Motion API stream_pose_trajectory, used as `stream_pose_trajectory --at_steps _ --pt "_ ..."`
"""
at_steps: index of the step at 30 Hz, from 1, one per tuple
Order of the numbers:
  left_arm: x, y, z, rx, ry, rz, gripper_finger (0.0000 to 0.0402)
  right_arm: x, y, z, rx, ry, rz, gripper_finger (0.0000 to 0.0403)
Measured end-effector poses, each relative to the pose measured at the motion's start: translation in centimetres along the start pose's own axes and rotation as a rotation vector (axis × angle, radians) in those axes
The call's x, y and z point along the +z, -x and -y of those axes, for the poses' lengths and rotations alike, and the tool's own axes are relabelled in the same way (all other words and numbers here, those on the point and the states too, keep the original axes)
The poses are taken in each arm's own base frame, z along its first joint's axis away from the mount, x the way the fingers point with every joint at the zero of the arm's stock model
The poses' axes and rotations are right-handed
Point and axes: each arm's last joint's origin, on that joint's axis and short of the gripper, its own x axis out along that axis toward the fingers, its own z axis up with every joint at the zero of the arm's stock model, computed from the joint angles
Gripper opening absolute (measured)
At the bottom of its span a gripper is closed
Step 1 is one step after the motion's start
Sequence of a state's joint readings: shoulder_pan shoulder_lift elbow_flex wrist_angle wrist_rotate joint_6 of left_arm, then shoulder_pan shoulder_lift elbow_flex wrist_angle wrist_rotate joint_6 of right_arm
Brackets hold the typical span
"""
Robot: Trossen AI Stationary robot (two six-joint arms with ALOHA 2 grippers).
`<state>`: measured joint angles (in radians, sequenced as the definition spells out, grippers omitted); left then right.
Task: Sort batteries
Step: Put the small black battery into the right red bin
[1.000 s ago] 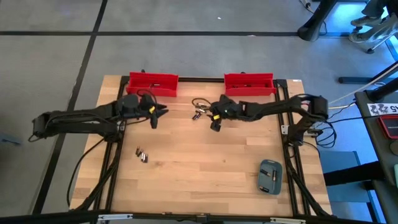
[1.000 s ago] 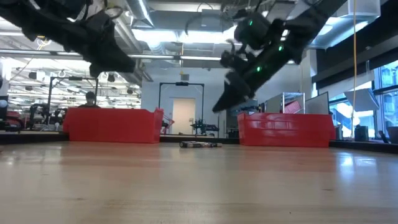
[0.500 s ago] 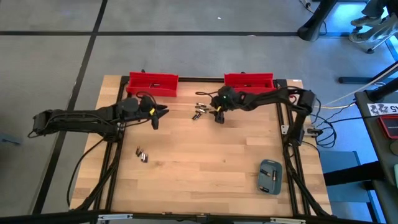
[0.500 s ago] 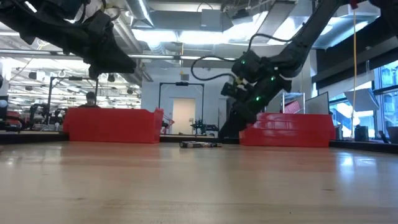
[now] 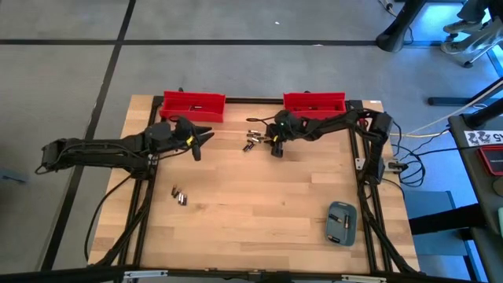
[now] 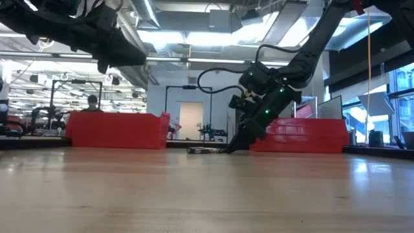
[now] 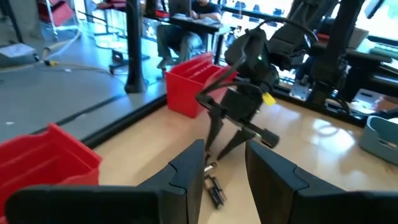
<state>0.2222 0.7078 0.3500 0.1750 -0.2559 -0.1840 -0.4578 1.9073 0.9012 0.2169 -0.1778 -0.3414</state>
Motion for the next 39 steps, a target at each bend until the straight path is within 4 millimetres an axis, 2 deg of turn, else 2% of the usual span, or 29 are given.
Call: stream_pose_trajectory --at_steps 13,18,23,26,29,33,39 --pt "0.0 0.0 -0.1 0.022 0.023 0.004 0.0104 -0.8 0.1 -0.4 0.031 -0.087 -0.102 0.0011" --pt "-0.1 0.0 -0.1 0.023 0.059 -0.008 0.0104 -0.7 1.2 -1.0 -0.009 -0.104 -0.189 0.0004" --pt "-0.3 0.0 0.0 0.023 0.067 -0.025 0.0104 -0.1 4.5 -1.8 -0.047 -0.123 -0.287 0.0003" --pt "-0.4 0.0 0.0 0.022 0.064 -0.032 0.0104 1.5 6.9 -1.9 -0.063 -0.143 -0.228 0.0001" --pt "-0.4 0.0 0.0 0.023 0.062 -0.032 0.0104 2.1 8.3 -2.0 -0.064 -0.185 -0.200 0.0006" --pt "-0.4 0.0 0.0 0.023 0.054 -0.033 0.0104 3.3 8.5 -3.2 0.001 -0.151 -0.109 0.0012" --pt "-0.5 0.1 0.1 0.014 0.046 -0.041 0.0104 5.2 6.5 -5.7 0.031 -0.069 0.067 0.0022"
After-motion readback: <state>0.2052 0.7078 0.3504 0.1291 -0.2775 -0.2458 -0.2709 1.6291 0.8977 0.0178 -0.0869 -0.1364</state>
